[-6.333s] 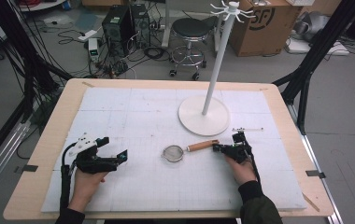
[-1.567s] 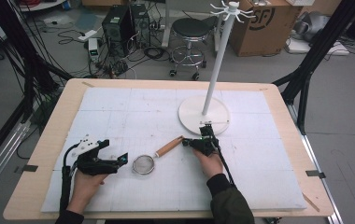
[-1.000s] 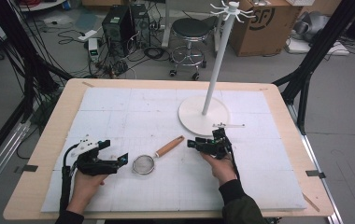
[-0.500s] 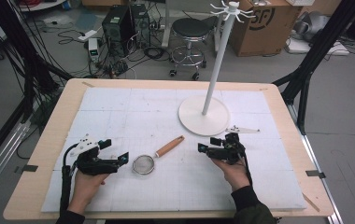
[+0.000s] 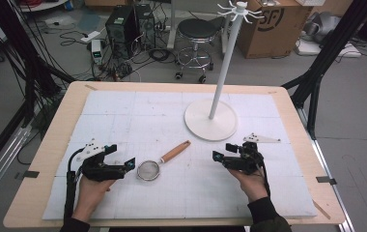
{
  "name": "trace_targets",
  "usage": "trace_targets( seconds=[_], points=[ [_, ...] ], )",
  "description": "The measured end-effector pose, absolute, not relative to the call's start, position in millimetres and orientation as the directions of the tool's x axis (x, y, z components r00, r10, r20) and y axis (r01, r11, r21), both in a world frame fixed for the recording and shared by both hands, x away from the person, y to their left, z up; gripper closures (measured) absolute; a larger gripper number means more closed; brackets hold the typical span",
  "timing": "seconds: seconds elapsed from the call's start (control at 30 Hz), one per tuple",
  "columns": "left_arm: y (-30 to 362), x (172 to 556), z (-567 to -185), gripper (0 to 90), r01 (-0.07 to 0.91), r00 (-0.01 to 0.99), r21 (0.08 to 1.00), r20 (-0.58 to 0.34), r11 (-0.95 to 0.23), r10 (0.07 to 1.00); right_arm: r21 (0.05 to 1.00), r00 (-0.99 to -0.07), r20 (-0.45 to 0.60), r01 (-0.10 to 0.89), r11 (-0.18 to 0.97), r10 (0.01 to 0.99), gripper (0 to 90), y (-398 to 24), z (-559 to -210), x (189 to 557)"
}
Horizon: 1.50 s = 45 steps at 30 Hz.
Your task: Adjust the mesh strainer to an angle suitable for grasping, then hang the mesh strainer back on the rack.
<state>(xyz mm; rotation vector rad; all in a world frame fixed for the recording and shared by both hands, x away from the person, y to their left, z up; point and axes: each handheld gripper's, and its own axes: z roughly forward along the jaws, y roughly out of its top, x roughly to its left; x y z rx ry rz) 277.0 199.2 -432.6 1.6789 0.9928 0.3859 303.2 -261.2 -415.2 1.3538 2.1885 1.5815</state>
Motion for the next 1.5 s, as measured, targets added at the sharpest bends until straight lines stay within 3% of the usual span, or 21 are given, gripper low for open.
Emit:
trace_targets(
  seconds=[0.97,1.5],
  points=[
    [196,277,-430,5.7,0.428,0.600,0.902,-0.242,-0.050,0.762,0.847,-0.592,0.348,0.531,0.027,0.727,19.6,-282,-419,278],
    [171,288,-415,5.7,0.481,0.665,0.873,-0.300,-0.085,0.684,0.852,-0.596,0.350,0.524,0.019,0.723,19.7,-285,-418,280]
  ],
)
